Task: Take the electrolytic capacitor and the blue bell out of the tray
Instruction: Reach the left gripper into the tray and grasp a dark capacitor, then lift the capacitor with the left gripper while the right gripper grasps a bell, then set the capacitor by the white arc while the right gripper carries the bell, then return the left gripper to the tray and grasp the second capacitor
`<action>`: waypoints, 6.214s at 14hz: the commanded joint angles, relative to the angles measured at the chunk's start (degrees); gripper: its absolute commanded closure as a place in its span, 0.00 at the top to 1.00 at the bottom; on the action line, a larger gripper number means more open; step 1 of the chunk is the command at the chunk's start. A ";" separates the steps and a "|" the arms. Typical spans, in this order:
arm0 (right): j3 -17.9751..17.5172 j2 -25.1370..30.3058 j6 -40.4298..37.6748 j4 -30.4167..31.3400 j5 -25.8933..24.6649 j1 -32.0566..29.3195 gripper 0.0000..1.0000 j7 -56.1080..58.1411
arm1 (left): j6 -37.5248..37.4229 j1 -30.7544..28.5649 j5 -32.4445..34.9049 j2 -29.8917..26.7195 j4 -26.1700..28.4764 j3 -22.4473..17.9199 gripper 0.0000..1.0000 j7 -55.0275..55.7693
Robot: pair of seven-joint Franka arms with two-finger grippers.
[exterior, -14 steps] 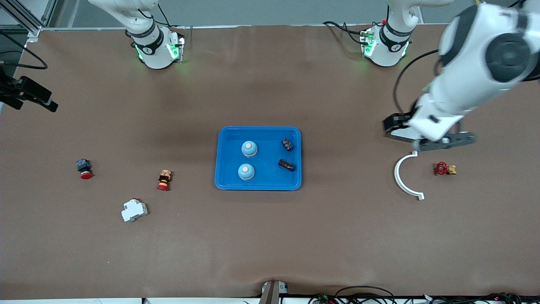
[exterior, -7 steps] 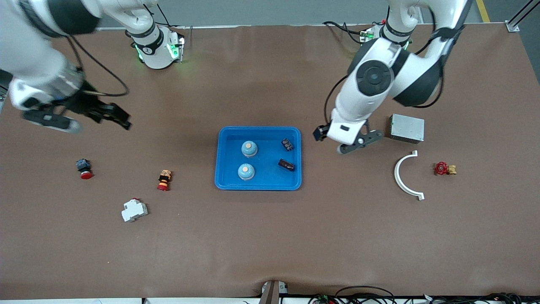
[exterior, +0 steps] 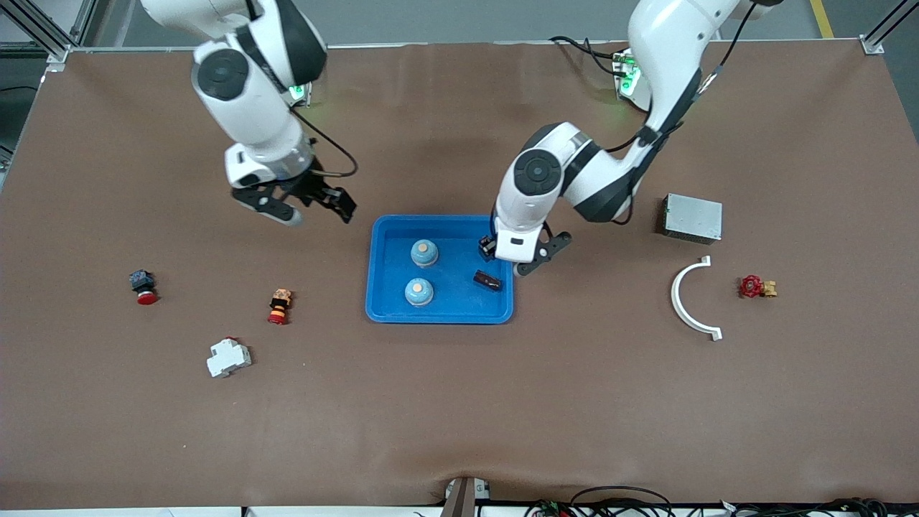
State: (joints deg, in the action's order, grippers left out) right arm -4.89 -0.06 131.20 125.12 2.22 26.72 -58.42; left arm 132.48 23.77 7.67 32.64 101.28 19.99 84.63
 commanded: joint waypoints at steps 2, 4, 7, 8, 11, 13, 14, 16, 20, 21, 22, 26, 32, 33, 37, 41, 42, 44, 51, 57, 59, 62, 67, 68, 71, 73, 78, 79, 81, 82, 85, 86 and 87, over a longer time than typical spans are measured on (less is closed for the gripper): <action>0.76 -7.57 5.55 -0.93 -8.88 6.75 1.00 -15.99 | 2.52 1.89 4.89 4.61 -1.26 -0.22 0.59 7.38; 0.76 -11.35 6.26 -2.16 -12.14 8.43 1.00 -21.02 | 2.70 2.16 5.16 5.94 -1.35 -0.22 0.57 8.62; 0.76 -16.63 6.35 -5.67 -12.33 9.76 1.00 -23.67 | 2.70 3.65 5.16 6.91 -1.35 -0.57 0.57 9.50; 0.85 -18.56 6.61 -7.25 -12.33 10.37 1.00 -23.93 | 2.70 3.91 5.16 7.17 -1.35 -0.57 0.47 9.50; 0.94 -24.36 8.10 -11.82 -13.38 11.69 1.00 -28.14 | 2.70 5.06 5.16 6.91 -1.35 -0.66 0.00 9.94; 0.94 -28.31 8.99 -14.81 -14.96 12.22 1.00 -30.87 | 1.92 4.53 6.12 5.95 -1.35 -1.18 0.00 9.77; 0.94 -29.72 9.08 -15.78 -15.75 12.22 1.00 -31.32 | 1.65 3.84 7.08 4.55 -1.35 -1.19 0.00 9.68; 1.03 -31.75 9.95 -17.01 -15.93 12.22 1.00 -31.50 | -1.50 1.12 7.62 0.25 -1.35 -1.19 0.00 8.89; 1.20 -34.30 13.64 -17.90 -15.93 12.22 1.00 -32.90 | -9.68 -6.08 7.71 -6.18 -0.65 -1.10 0.00 1.52; 1.20 -34.48 13.65 -18.16 -16.02 12.22 1.00 -32.90 | -11.08 -8.10 7.71 -6.97 -0.56 -1.01 0.00 -0.15; 1.29 -34.74 13.65 -18.34 -16.02 12.22 1.00 -32.90 | -11.97 -10.04 7.62 -7.85 -0.56 -0.92 0.00 -2.26; 1.29 -35.97 13.74 -18.34 -18.04 12.48 0.98 -33.08 | -16.53 -16.55 6.83 -10.23 -0.65 -0.57 0.00 -9.38; 1.20 -35.98 13.65 -19.39 -17.16 12.22 0.00 -34.30 | -18.48 -25.78 6.92 -9.61 0.31 -0.66 0.00 -18.95; 1.20 -35.98 13.65 -19.48 -17.25 12.31 0.00 -35.18 | -18.48 -27.36 7.44 -9.53 1.02 -0.66 0.00 -20.89; 1.12 -35.02 12.42 -20.36 -17.34 11.52 0.00 -33.87 | -17.69 -29.66 7.71 -6.64 1.64 -0.92 0.00 -22.67; 0.76 -31.16 -1.17 -24.57 -16.90 9.94 0.00 -26.15 | -11.03 -31.23 12.01 -4.78 5.23 -1.27 0.00 -22.49; 0.76 -29.66 -3.82 -25.10 -16.90 9.67 0.00 -23.44 | -9.62 -31.59 12.10 -4.00 5.59 -1.27 0.00 -22.49; 0.76 -25.98 -8.57 -25.11 -15.50 7.40 0.00 -16.86 | -6.98 -31.33 12.19 -2.15 5.25 -1.27 0.00 -21.97; 0.94 -13.67 -17.38 -20.29 -14.26 -4.54 0.00 9.67 | -2.40 -30.98 12.28 1.46 3.66 -1.27 0.89 -21.70; 1.03 -7.25 -10.55 -11.06 -6.80 -21.60 0.00 40.62 | -8.36 -30.54 11.40 -1.79 1.12 2.05 1.00 -19.96; 1.03 -7.24 -7.37 -8.59 -6.53 -25.73 0.00 46.96 | -8.81 -29.75 11.49 -1.53 -0.55 5.65 1.00 -13.04; 1.03 -8.03 2.01 -2.28 -2.34 -31.01 0.00 56.36 | -8.64 -23.18 11.40 0.75 -5.02 7.43 1.00 -3.01; 1.12 -12.33 12.94 3.28 1.12 -30.93 0.00 57.98 | -6.80 -11.75 12.01 7.25 -12.06 7.08 1.00 14.91; 1.12 -13.12 13.47 3.28 1.12 -31.11 0.00 58.24 | -5.23 -9.55 11.93 8.30 -12.77 6.81 1.00 18.52; 1.20 -17.07 14.96 2.85 1.12 -32.42 0.00 59.37 | 1.18 -6.11 12.02 10.94 -12.86 6.29 1.00 25.82; 1.20 -19.70 16.63 2.58 1.12 -34.70 0.00 62.36 | 2.44 -3.74 11.93 12.70 -13.56 4.88 1.00 27.52; 1.20 -24.02 20.15 2.23 1.12 -36.30 0.00 63.51 | 2.61 0.57 11.84 16.31 -15.15 1.10 0.89 27.78; 1.20 -24.11 20.76 2.32 1.12 -36.21 0.00 63.51 | 3.05 0.58 11.84 16.57 -15.23 1.10 0.73 27.69; 1.20 -24.29 20.85 2.32 1.12 -36.21 0.00 63.43 | 3.49 0.58 11.84 16.67 -15.15 1.10 0.38 27.17; 1.20 -24.46 20.94 2.23 1.12 -36.21 0.00 63.43 | 3.49 0.58 11.93 16.58 -15.15 1.10 0.09 27.08; 1.20 -25.60 22.95 2.32 1.12 -36.21 0.00 63.43 | 3.32 0.31 11.40 14.48 -15.23 1.10 0.00 27.87; 1.20 -25.95 23.31 2.32 1.12 -36.21 0.00 63.43 | 3.05 -0.38 11.40 13.16 -15.24 1.10 0.00 27.87; 1.20 -26.04 23.32 2.32 1.12 -36.29 0.00 63.43 | 2.79 -1.09 11.40 11.84 -15.24 1.10 0.00 27.78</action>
State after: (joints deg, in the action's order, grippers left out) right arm -3.02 -24.95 153.52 127.99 1.91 -8.76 3.71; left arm 135.87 23.44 18.53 47.81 85.64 21.53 111.35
